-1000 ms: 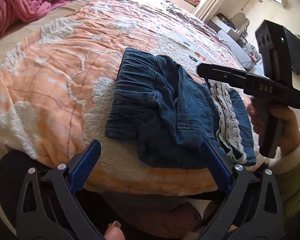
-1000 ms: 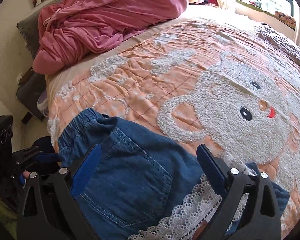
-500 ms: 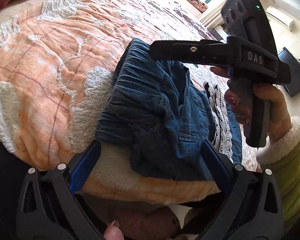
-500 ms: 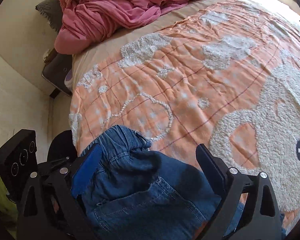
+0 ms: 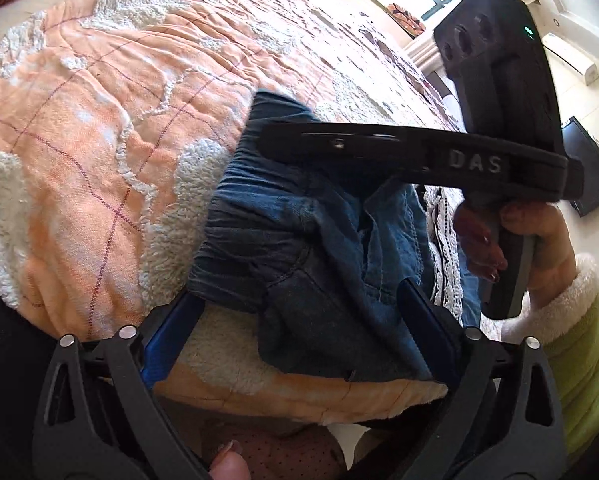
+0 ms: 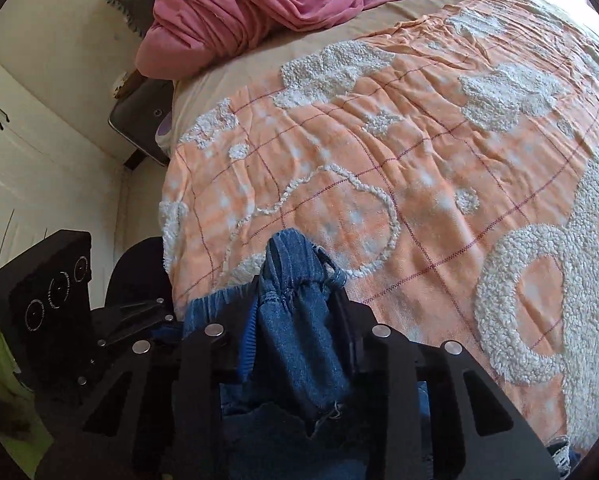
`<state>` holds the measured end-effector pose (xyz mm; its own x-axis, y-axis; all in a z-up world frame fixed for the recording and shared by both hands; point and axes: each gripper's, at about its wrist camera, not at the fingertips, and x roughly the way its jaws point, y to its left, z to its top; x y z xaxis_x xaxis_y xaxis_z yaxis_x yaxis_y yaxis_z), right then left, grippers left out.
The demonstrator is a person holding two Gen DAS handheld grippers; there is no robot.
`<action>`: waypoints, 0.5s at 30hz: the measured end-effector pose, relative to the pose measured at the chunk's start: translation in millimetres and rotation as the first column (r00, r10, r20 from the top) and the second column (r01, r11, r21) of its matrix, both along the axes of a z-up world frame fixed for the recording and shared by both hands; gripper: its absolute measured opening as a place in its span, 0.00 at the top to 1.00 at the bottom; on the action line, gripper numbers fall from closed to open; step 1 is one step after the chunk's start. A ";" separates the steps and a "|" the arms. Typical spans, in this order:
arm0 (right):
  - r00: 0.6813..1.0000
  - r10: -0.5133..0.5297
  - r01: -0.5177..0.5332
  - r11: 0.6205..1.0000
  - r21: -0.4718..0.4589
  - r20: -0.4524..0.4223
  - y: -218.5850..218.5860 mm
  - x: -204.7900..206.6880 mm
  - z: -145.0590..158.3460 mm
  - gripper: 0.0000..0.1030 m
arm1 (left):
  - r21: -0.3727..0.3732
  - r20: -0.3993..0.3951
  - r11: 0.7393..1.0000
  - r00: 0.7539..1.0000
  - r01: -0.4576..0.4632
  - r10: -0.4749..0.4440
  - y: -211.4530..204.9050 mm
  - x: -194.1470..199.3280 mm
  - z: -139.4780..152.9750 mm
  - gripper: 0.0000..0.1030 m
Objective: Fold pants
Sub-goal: 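Grasp the elastic waistband side with the right tool and lift it, then fold the waistband side over the lace leg with the right tool and release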
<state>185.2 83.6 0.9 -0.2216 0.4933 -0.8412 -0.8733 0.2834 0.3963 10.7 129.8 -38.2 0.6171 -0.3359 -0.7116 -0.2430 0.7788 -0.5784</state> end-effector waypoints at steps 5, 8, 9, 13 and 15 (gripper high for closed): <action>1.000 -0.017 0.016 0.998 0.065 0.004 -18.1 -0.5 18.1 0.70 | 0.003 -0.009 0.999 0.999 -0.043 0.043 3.5 -3.1 5.2 0.44; 1.000 -0.031 0.031 0.993 0.112 -0.006 -32.0 1.9 30.2 0.70 | -0.004 0.008 0.999 0.999 -0.033 0.033 1.6 -6.2 12.7 0.53; 0.999 -0.036 0.037 0.991 0.126 -0.007 -36.7 2.0 34.7 0.70 | 0.011 0.016 1.000 1.000 -0.027 0.027 -1.3 -7.3 16.8 0.53; 0.999 -0.045 0.042 0.983 0.181 0.015 -60.8 -0.5 51.8 0.70 | 0.049 0.043 0.999 0.999 -0.005 0.003 -13.6 -7.2 28.9 0.61; 0.998 -0.059 0.053 0.976 0.209 0.022 -74.0 1.1 59.9 0.70 | 0.077 0.060 0.997 0.998 0.016 -0.021 -23.7 -3.8 37.1 0.62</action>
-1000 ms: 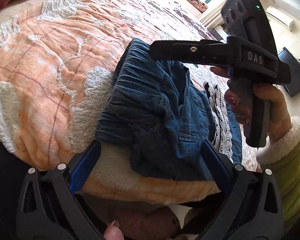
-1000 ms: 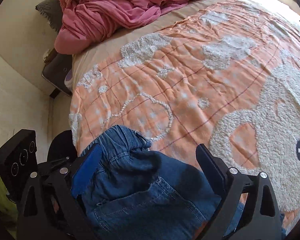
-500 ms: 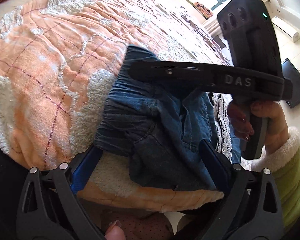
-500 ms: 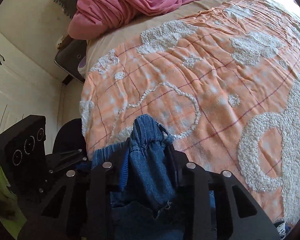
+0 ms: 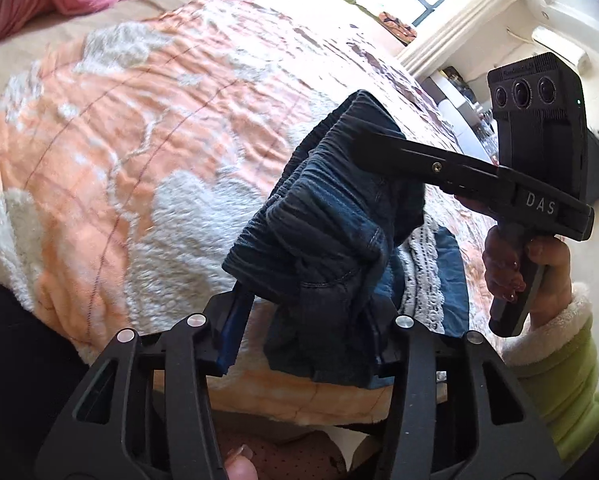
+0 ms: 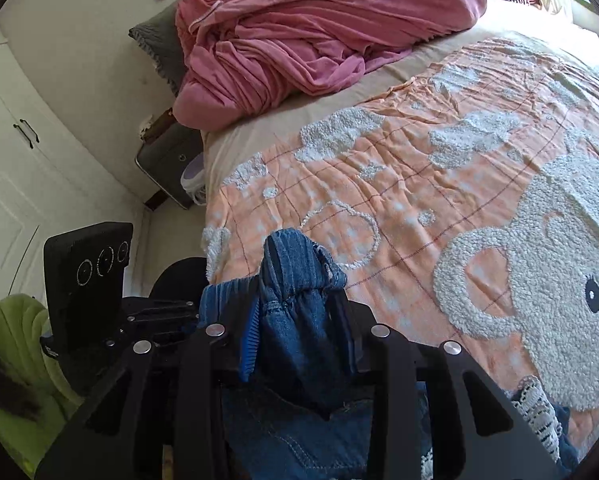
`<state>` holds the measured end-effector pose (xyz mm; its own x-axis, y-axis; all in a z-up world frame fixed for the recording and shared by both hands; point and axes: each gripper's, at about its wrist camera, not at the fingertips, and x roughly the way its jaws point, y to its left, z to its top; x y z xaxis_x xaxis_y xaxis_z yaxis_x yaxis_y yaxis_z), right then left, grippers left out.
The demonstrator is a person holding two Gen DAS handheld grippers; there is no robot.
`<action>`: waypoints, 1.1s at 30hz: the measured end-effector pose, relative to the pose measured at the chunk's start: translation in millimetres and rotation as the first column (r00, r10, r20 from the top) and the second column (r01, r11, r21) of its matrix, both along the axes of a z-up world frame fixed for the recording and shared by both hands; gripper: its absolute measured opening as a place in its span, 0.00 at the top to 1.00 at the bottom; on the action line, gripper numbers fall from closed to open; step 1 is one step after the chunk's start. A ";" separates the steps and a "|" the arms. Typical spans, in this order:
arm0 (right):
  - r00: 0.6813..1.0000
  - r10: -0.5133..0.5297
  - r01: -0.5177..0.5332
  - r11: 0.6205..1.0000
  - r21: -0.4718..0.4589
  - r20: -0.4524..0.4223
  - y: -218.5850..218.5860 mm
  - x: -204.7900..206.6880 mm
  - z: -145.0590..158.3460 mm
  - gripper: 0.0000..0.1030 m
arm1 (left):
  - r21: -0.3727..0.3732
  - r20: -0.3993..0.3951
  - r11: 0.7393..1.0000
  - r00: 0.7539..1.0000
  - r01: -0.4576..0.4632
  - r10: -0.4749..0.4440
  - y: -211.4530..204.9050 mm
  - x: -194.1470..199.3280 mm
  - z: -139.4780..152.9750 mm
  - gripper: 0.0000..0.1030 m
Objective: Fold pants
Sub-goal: 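Fold the waistband side over the lace leg with the right tool and release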
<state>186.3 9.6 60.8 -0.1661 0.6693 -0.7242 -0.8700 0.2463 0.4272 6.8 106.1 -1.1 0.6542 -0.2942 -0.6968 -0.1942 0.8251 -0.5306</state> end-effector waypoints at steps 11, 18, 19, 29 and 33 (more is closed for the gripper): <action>0.994 -0.110 0.107 0.990 0.091 0.028 -86.3 14.4 22.5 0.70 | 0.079 0.056 0.989 0.990 0.125 -0.130 -70.5 25.6 35.1 0.63; 0.983 -0.182 0.174 0.972 0.155 0.034 -145.0 21.2 21.9 0.70 | 0.155 0.067 0.967 0.975 0.201 -0.213 -126.2 44.1 41.0 0.63; 0.981 -0.193 0.186 0.969 0.162 0.032 -153.7 23.3 20.7 0.70 | 0.165 0.064 0.963 0.972 0.212 -0.225 -133.6 48.3 39.9 0.63; 0.949 -0.308 0.315 0.938 0.144 -0.072 -216.0 28.6 -19.8 0.68 | 0.261 0.017 0.917 0.948 0.301 -0.316 -185.1 58.7 15.2 0.62; 0.932 -0.347 0.360 0.922 0.142 -0.108 -233.4 24.0 -27.9 0.65 | 0.281 0.018 0.903 0.939 0.325 -0.344 -194.6 52.2 13.8 0.56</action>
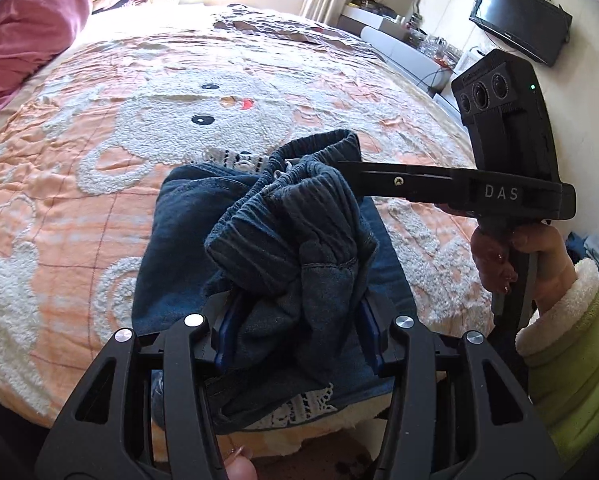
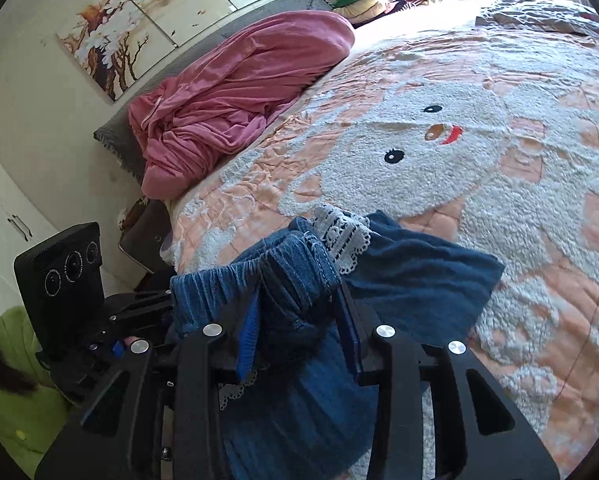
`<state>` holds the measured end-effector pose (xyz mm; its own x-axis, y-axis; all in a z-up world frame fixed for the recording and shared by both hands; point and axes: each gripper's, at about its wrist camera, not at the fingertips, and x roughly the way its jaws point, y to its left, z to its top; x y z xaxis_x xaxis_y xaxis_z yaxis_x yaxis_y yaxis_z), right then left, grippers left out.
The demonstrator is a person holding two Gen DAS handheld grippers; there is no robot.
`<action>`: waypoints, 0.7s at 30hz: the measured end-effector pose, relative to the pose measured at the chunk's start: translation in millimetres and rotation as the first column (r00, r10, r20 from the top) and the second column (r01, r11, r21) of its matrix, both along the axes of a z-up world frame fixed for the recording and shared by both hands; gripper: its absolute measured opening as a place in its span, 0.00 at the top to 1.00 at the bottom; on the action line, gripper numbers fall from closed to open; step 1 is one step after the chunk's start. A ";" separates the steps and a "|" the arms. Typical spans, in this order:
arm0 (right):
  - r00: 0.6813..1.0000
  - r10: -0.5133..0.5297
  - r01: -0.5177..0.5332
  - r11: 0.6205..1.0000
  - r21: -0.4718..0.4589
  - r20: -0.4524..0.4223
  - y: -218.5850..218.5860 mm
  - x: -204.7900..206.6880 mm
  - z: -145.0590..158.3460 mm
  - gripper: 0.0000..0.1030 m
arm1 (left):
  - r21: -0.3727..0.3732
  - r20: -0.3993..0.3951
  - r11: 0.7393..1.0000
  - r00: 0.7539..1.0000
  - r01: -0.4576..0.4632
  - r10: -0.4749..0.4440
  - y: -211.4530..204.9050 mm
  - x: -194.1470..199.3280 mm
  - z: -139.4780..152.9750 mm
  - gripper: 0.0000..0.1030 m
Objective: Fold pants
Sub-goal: 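Fold the waistband side over the lace leg with the right tool and release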
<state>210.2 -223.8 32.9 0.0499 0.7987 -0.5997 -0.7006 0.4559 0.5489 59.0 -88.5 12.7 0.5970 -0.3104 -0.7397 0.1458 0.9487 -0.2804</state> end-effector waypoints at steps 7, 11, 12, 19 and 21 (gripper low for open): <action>0.992 -0.120 0.120 0.993 -0.005 -0.047 -29.1 -5.6 -4.2 0.50 | -0.060 -0.002 0.993 0.995 0.098 -0.099 -14.2 -16.6 2.7 0.39; 0.981 -0.192 0.192 0.981 -0.001 -0.040 -40.1 -13.0 2.9 0.44 | -0.086 -0.035 0.984 0.987 0.155 -0.159 -24.6 -25.6 -6.9 0.37; 0.980 -0.197 0.197 0.980 -0.002 -0.029 -39.1 -15.7 5.5 0.41 | -0.082 -0.041 0.983 0.985 0.164 -0.168 -27.2 -27.3 -8.8 0.36; 0.981 -0.188 0.194 0.973 -0.127 0.053 -10.9 -36.4 7.5 0.24 | -0.106 -0.030 0.975 0.980 0.194 -0.198 -27.8 -36.7 -6.6 0.32; 0.980 -0.182 0.196 0.962 -0.191 0.085 -3.1 -38.3 1.6 0.24 | -0.112 -0.026 0.974 0.979 0.198 -0.202 -23.2 -40.2 -4.0 0.32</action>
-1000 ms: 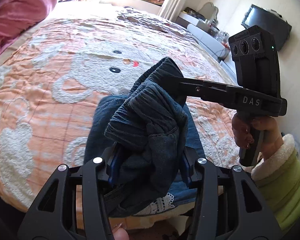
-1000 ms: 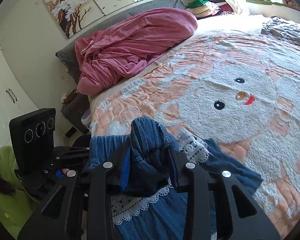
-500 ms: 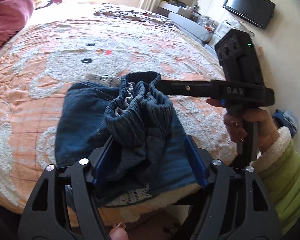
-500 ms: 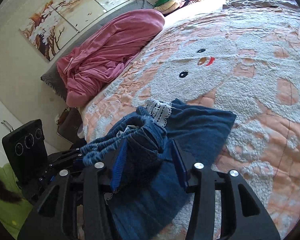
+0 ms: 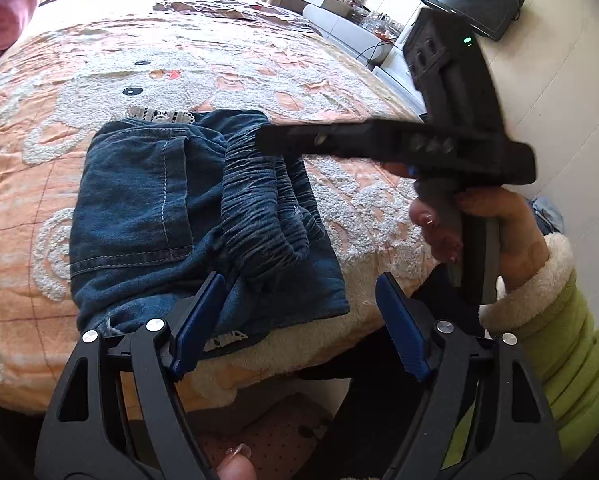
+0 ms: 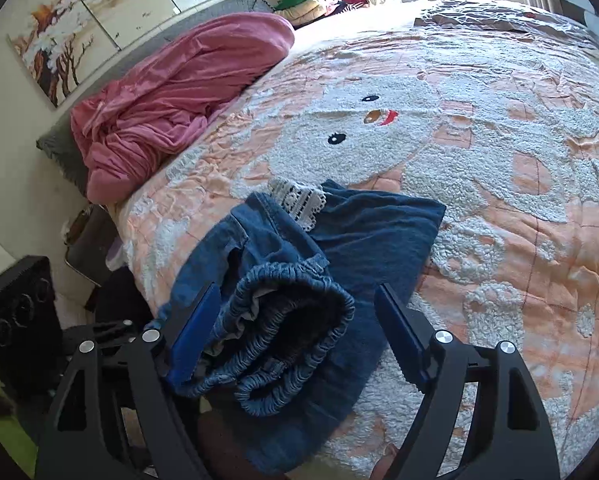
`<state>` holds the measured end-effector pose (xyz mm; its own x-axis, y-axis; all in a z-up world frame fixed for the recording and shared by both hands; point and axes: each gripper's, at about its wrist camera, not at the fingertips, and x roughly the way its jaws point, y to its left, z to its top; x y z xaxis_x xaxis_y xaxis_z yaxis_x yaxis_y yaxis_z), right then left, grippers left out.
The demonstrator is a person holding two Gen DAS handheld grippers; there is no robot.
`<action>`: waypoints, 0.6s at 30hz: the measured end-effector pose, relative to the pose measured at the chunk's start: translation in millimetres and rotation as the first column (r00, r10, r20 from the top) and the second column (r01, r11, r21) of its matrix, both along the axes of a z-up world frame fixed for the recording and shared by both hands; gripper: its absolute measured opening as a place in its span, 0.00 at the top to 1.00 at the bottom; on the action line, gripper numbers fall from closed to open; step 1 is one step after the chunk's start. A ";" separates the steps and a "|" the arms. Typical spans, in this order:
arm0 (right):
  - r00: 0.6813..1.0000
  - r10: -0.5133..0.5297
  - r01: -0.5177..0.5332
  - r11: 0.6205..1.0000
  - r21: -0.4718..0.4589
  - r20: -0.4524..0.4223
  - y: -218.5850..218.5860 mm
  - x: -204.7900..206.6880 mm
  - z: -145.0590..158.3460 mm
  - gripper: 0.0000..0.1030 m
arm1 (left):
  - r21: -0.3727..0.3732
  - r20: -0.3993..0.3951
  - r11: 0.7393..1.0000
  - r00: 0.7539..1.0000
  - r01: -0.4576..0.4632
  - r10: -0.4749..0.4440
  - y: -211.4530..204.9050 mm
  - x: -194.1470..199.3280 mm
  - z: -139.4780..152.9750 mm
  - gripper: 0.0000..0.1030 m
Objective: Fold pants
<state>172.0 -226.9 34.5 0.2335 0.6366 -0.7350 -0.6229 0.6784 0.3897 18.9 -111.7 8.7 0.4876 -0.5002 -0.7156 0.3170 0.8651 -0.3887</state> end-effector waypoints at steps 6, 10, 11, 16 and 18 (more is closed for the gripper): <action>0.999 -0.044 0.043 0.994 -0.100 -0.002 -10.9 5.1 -25.4 0.25 | 0.023 0.033 0.999 0.999 -0.033 0.032 17.5 -10.2 12.0 0.29; 0.998 -0.057 0.059 0.990 -0.130 0.017 -17.0 1.8 -32.2 0.25 | 0.048 0.056 0.996 0.995 -0.080 0.077 32.3 -10.0 18.8 0.26; 0.998 -0.064 0.066 0.988 -0.137 0.019 -18.0 1.0 -32.9 0.25 | 0.048 0.058 0.994 0.994 -0.096 0.093 37.4 -8.9 20.2 0.23; 0.995 -0.061 0.069 0.992 -0.102 0.081 -23.4 -13.4 -14.2 0.24 | 0.078 0.067 0.986 0.987 -0.149 0.144 61.6 2.0 29.5 0.22; 0.992 -0.065 0.073 0.995 -0.068 0.112 -29.3 -21.8 -2.6 0.24 | 0.110 0.089 0.979 0.983 -0.172 0.163 70.0 7.9 35.1 0.20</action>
